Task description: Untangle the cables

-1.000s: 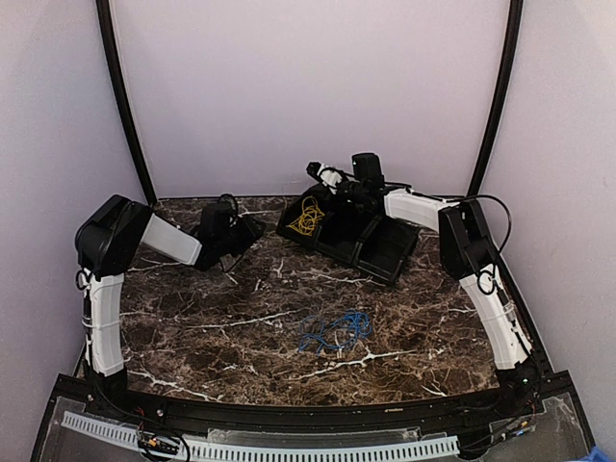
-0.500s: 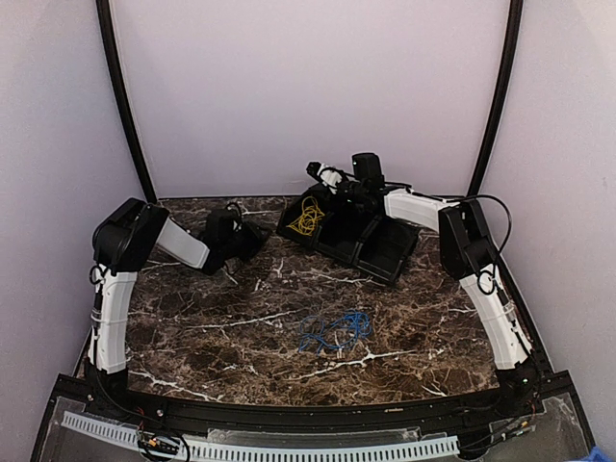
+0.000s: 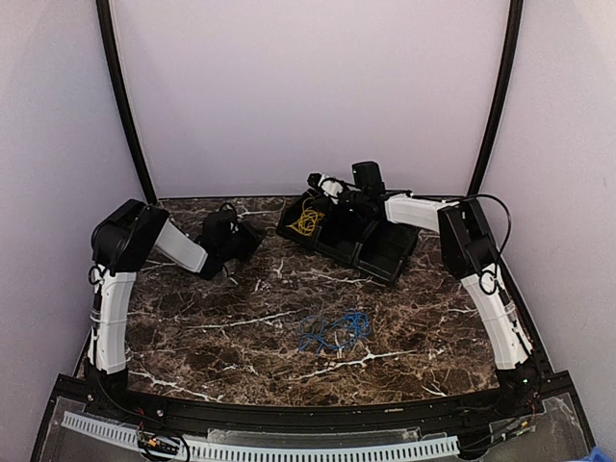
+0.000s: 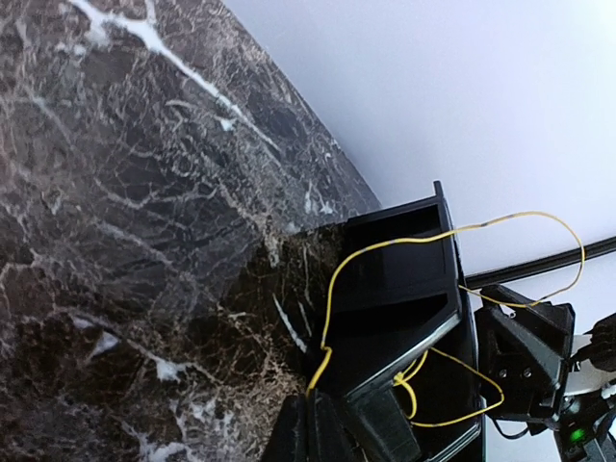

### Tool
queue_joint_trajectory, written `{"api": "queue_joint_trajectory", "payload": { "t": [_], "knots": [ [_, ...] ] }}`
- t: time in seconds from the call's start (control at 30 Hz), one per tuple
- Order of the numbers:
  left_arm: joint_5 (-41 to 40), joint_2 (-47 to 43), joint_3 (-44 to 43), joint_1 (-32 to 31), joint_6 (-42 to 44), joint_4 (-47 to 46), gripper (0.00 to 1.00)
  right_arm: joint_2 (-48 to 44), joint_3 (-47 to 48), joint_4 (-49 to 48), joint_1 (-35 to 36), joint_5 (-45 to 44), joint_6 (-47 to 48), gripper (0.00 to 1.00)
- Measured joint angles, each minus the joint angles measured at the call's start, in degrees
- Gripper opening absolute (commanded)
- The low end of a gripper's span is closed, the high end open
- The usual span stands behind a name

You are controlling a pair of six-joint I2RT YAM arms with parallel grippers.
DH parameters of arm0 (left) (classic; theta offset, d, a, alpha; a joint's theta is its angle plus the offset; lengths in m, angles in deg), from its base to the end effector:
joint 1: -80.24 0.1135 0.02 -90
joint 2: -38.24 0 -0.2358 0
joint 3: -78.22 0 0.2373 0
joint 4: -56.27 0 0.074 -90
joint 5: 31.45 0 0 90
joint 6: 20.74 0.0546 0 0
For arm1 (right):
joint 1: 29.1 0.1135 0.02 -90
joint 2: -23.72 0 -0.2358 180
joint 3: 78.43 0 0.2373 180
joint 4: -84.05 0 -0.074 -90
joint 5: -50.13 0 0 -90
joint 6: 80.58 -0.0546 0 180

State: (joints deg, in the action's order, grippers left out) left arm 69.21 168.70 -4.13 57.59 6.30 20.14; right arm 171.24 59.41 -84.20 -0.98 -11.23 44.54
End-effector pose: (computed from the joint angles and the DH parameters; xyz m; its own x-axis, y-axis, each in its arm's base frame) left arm 0.4173 -0.1851 0.0898 -0.5729 -0.7094 -0.4105 0.0773 0.4518 -0.8887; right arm 0.4871 0.2900 0.1557 0.2008 -0.4652 -0.8621 -0.8456 0.3621 -0.3923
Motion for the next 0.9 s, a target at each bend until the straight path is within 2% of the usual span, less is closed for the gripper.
{"api": "queue_joint_trajectory", "payload": {
  "t": [0.13, 0.4, 0.53, 0.7, 0.9],
  "knots": [
    [-2.1, -3.4, 0.7, 0.0, 4.6, -0.9, 0.00, -3.9, -4.7, 1.8, 0.0, 0.3, 1.3, 0.42],
    [-4.7, -9.9, -1.8, -1.3, 15.6, 0.2, 0.00, -15.0, -14.6, 7.8, 0.0, -0.6, 3.8, 0.65],
    [-7.5, -10.2, -5.4, -3.3, 22.8, 5.1, 0.00, -20.9, -19.0, 10.7, 0.0, -2.7, 4.3, 0.72],
    [-15.3, -10.2, -9.9, -6.4, 32.4, 12.3, 0.00, -27.5, -24.9, 13.8, -0.1, -5.6, 4.3, 0.76],
    [-22.7, -10.2, -11.0, -7.6, 37.9, 16.6, 0.00, -29.4, -27.8, 15.9, -0.1, -8.4, 2.6, 0.77]
  ]
}}
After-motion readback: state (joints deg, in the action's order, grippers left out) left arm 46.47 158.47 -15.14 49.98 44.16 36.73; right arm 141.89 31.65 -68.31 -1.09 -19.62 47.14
